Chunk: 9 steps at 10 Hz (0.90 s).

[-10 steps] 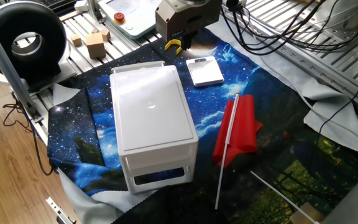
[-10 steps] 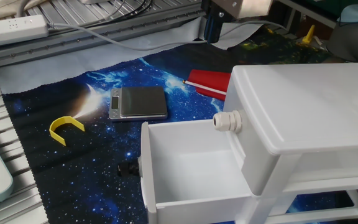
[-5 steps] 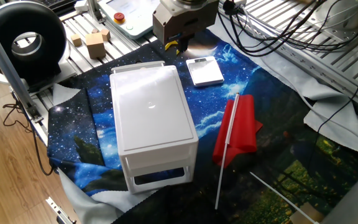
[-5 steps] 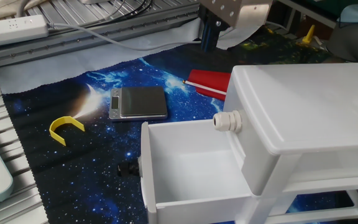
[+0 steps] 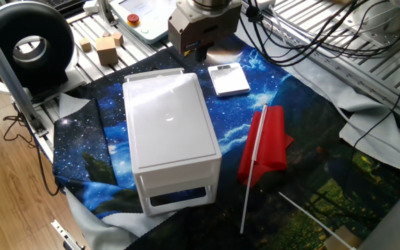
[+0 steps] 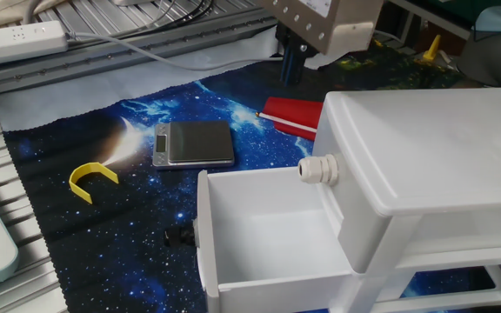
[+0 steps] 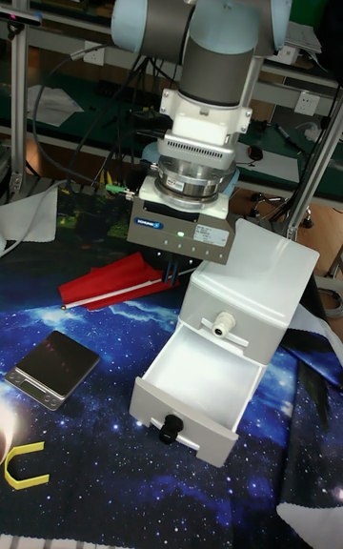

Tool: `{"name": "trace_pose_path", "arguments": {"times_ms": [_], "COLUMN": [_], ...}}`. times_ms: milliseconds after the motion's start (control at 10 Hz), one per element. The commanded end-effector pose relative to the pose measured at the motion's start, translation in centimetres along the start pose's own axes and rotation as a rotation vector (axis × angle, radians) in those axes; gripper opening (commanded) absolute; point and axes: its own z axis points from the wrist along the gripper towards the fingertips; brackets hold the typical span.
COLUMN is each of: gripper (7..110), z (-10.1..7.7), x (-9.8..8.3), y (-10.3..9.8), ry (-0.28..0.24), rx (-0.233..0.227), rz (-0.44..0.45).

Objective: Use the gripper to push and close the drawer

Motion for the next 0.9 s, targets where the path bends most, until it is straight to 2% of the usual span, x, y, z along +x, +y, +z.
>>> {"name": "trace_pose_path", "arguments": {"times_ms": [0, 200, 800], "gripper": [7, 7, 7], "z": [0.61, 0.97, 0.88], "x": [-0.19, -0.37, -0.49], "y": [-1.06, -0.92, -0.72], "ry": [-0.007, -0.021, -0.028], "rx": [0.027, -0.006, -0.026], "rz": [-0.003, 0.004, 0.029]}}
